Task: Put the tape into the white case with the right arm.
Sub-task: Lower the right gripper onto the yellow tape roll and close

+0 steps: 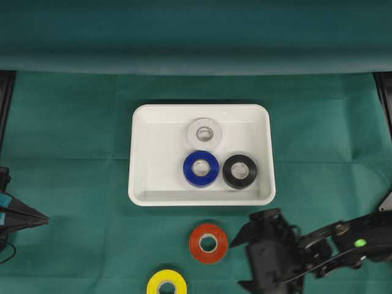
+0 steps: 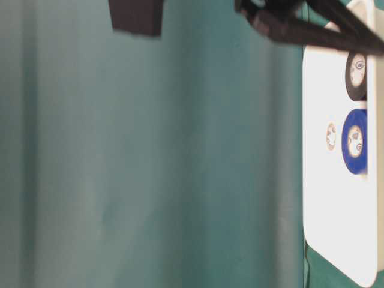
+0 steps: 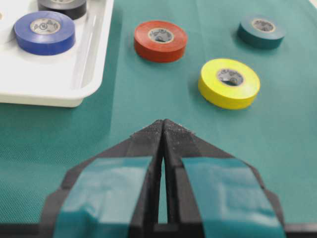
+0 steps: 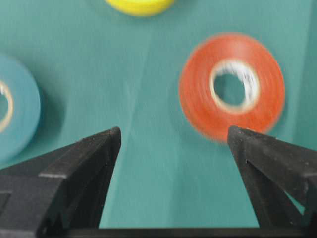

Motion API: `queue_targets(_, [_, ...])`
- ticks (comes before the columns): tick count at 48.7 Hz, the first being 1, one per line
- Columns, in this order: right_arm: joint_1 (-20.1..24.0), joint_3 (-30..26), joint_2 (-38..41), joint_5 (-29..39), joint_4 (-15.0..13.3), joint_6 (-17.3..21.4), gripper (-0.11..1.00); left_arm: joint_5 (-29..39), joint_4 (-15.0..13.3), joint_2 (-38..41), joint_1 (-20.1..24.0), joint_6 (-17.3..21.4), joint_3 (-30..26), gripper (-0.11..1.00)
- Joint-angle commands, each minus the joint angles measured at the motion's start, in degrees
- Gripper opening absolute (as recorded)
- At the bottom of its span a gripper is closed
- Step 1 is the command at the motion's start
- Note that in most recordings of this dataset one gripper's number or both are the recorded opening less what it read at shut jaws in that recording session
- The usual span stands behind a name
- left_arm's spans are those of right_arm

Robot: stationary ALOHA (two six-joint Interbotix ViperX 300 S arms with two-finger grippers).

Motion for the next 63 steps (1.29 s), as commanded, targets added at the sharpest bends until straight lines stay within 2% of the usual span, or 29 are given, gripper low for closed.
queue_targets(1, [0.6, -3.9, 1.9, -0.9, -0.1, -0.1, 0.62, -0.6, -0.2, 1.1, 0.1, 0.0, -0.8, 0.0])
queue_targets(38, [4.1, -24.4, 19.0, -0.3, -0.1, -0.1, 0.62, -0.6, -0.2, 1.1, 0.1, 0.0, -0.9, 0.0])
queue_targets(63, [4.6, -27.3, 22.1, 3.1, -0.1, -0.1, 0.62, -0.6, -0.2, 1.1, 0.1, 0.0, -0.8, 0.0])
